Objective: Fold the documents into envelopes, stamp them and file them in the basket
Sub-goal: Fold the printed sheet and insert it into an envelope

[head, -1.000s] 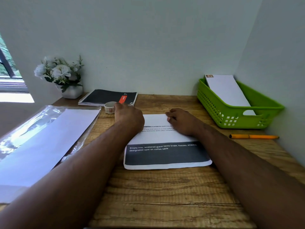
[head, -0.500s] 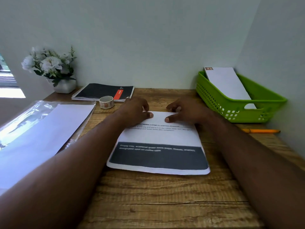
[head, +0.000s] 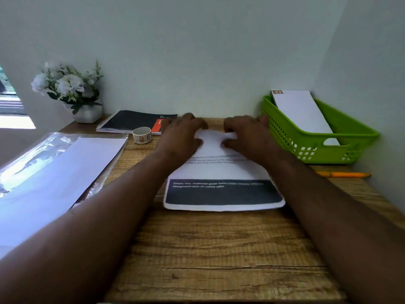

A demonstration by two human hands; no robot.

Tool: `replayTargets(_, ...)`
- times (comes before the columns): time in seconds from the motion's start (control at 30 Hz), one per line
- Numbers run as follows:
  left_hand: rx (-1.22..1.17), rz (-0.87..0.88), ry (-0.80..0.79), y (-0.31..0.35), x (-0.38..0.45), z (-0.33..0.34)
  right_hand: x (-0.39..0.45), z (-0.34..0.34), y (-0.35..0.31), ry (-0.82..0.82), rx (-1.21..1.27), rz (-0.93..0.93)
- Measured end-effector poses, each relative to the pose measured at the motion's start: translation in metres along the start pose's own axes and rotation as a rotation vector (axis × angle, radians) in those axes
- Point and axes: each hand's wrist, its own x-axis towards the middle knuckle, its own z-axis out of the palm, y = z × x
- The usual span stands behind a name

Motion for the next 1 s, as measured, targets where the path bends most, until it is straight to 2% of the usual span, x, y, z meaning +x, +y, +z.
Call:
replayTargets(0.07, 0.072, 0.010, 0.165, 0.002, 0.000, -0.005, 0.001, -0.003, -0.002, 0.133, -0.125, -0.057)
replayTargets(0.13, 0.119, 0.023, 0.205, 0.004, -0.001, -0.006, 0.003, -0.002, 0.000, 0.146, -0.224, -0.066)
replayTargets(0.23, 0.093, 0.046, 0.088, 0.012, -0.004, -0.002, 0.002, 0.002, 0.002, -0.092, -0.244, 0.001)
replayTargets(0.3, 0.068, 0.002, -0.083, 0.016, -0.005, 0.002, 0.001, 0.004, 0.000, -0.270, -0.151, 0.040)
replayTargets(0.4, 0.014, -0.125, -0.332, 0.018, -0.005, 0.008, 0.001, 0.002, -0.004, -0.403, -0.041, 0.046)
replayTargets(0.57, -0.055, -0.178, -0.337, 0.019, -0.002, 0.010, 0.002, 0.000, -0.009, -0.517, 0.032, 0.116)
replayTargets(0.67, 0.020, -0.167, -0.317, 0.021, -0.004, 0.016, 0.003, 0.005, -0.009, -0.500, 0.185, 0.180)
replayTargets(0.73, 0.070, -0.164, -0.352, 0.021, -0.005, 0.020, 0.003, 0.011, -0.009, -0.433, 0.240, 0.225)
replayTargets(0.83, 0.102, -0.159, -0.400, 0.021, -0.002, 0.024, 0.004, 0.027, -0.007, -0.247, 0.127, 0.215)
replayTargets(1.0, 0.135, -0.155, -0.392, 0.023, 0.000, 0.028, 0.006, 0.044, -0.015, -0.176, 0.160, 0.127)
